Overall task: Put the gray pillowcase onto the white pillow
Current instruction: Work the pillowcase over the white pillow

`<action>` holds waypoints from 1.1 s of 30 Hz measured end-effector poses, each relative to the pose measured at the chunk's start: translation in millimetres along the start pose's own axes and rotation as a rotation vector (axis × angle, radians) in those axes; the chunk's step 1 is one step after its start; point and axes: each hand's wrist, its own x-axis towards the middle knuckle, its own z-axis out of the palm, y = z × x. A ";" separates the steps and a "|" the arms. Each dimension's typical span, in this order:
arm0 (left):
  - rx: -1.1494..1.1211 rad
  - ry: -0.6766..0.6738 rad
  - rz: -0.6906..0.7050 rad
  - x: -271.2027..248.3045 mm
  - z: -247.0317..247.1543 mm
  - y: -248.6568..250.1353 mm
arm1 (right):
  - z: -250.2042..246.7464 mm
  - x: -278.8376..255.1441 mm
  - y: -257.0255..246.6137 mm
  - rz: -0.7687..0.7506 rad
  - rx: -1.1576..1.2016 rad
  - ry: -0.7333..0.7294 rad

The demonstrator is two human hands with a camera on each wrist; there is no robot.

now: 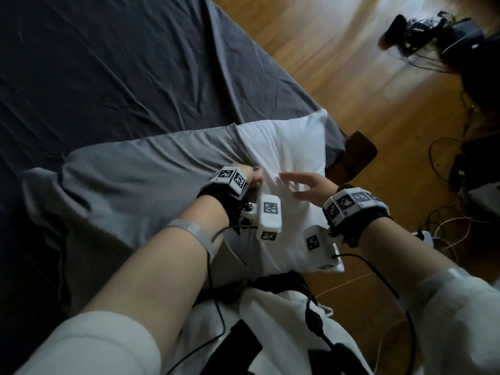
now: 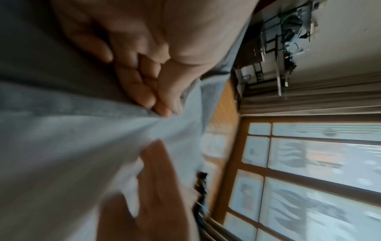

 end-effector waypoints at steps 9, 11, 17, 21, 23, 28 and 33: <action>0.009 -0.249 0.107 -43.6 8.0 5.2 | -22.1 15.3 -19.6 0.156 0.670 0.048; 0.009 -0.251 0.128 -45.5 -0.8 -1.2 | -28.1 23.6 -39.7 0.203 0.600 -0.022; 0.035 -0.273 0.206 -71.1 -22.5 -3.0 | -7.9 39.1 -101.4 0.069 0.156 -0.025; 0.126 -0.049 0.428 -92.4 -72.8 10.6 | -1.3 20.8 -104.4 -0.117 0.222 -0.017; 0.162 0.154 0.567 -95.4 -105.1 22.4 | 2.0 -0.1 -101.5 -0.200 0.261 -0.120; 0.806 0.179 0.302 -99.0 -136.0 24.3 | 16.5 -56.9 -100.2 -0.275 0.419 -0.285; 1.095 0.330 0.304 -108.2 -109.2 0.0 | 28.8 -80.2 -96.6 -0.215 0.461 -0.177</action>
